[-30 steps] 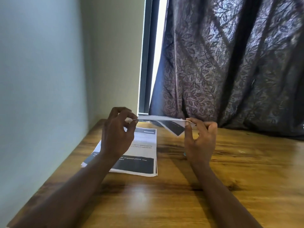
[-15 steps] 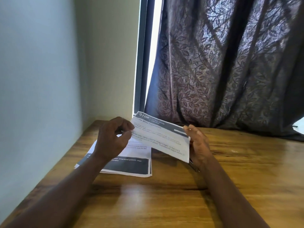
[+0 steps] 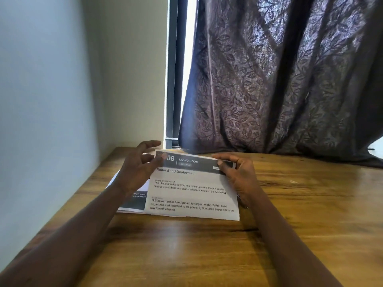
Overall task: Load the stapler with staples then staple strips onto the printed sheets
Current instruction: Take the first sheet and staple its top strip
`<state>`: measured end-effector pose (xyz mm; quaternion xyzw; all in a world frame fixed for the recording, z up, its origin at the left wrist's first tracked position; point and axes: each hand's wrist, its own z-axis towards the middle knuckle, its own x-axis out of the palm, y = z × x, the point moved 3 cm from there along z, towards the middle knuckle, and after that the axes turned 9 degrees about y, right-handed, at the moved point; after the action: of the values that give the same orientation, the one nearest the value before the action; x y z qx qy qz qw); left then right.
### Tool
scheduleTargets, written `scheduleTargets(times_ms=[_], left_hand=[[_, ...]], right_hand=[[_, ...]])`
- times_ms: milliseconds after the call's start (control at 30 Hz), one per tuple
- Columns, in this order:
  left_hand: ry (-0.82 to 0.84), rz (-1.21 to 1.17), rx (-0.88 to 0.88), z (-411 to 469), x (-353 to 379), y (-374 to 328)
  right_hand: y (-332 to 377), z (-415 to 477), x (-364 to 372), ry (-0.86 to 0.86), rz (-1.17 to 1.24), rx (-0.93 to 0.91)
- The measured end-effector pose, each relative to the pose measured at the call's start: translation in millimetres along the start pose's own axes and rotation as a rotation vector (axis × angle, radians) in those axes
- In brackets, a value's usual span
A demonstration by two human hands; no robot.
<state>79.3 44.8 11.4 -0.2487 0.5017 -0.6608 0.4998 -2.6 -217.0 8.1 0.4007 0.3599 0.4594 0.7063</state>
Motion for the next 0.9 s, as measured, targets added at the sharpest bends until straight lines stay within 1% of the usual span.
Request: scheduleTargets(times_ms=[100, 233, 367, 533, 600, 667, 733, 767, 800, 833, 867, 900], left_hand=[[0.073, 0.067, 0.020, -1, 5, 5], [0.143, 0.222, 0.058, -1, 8, 9], [0.173, 0.308, 0.054, -1, 7, 11], [0.105, 0.319, 0.096, 2, 3, 7], [0.078, 0.342, 0.107, 3, 5, 9], [0.062, 0.456, 0.120, 3, 8, 12], [0.065, 0.609, 0.126, 1, 13, 15], [0.079, 0.649, 0.123, 0, 16, 15], [0.097, 0.668, 0.120, 0, 18, 16], [0.114, 0.676, 0.123, 1, 19, 15], [0.124, 0.680, 0.132, 1, 20, 15], [0.127, 0.684, 0.144, 1, 20, 15]], right_hand=[[1, -1, 0, -0.012, -0.147, -0.049], [-2, -3, 2, -0.041, -0.502, -0.121], [-2, -2, 6, -0.008, -0.537, -0.153], [3, -3, 5, 0.000, -0.486, -0.106], [3, -4, 8, 0.002, -0.529, -0.089], [2, -7, 9, 0.001, -0.680, -0.074], [1, -12, 11, -0.007, -0.933, -0.064], [1, -16, 14, -0.006, -1.060, -0.072], [2, -19, 19, 0.003, -1.149, -0.113], [4, -23, 25, 0.035, -1.185, -0.181], [4, -27, 31, 0.096, -1.174, -0.252], [3, -30, 37, 0.180, -1.114, -0.292]])
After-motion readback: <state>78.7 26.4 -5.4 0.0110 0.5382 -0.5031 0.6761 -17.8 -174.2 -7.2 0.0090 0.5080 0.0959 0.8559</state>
